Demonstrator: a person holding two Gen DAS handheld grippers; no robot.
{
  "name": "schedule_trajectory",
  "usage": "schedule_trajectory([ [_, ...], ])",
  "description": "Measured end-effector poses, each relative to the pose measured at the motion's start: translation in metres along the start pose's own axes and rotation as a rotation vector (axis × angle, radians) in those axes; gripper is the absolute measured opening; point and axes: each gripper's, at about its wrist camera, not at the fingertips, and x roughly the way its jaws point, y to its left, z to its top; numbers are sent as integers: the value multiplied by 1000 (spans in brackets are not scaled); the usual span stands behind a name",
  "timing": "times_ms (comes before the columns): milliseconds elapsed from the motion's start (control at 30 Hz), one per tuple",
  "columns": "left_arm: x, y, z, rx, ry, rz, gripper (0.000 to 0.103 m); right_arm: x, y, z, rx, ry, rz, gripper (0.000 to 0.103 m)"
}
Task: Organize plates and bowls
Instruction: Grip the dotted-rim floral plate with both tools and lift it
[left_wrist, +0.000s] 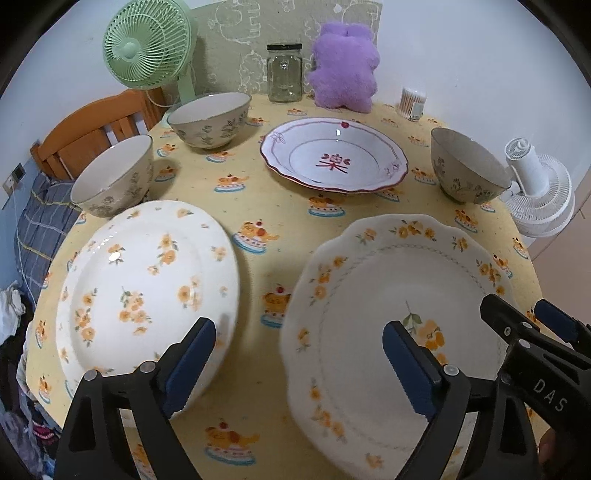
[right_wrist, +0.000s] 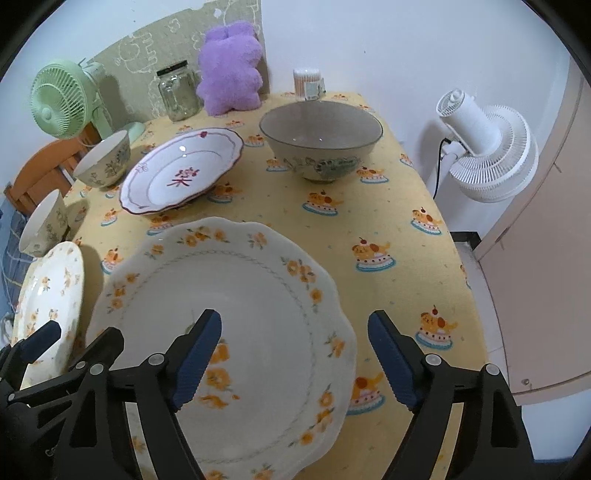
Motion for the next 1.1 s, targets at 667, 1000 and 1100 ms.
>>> schedule_trajectory([
  [667,-24,114,4,83,-51,-73,93,-43,112,-19,49,-81,-30,84],
  [1000,-15,156,1,125,-39,-68,93,-35,178,-24,-14,-71,4,84],
  [1100,-9,168,1,127,-30,-58,93,-27,192,-24,-30,-47,8,84],
])
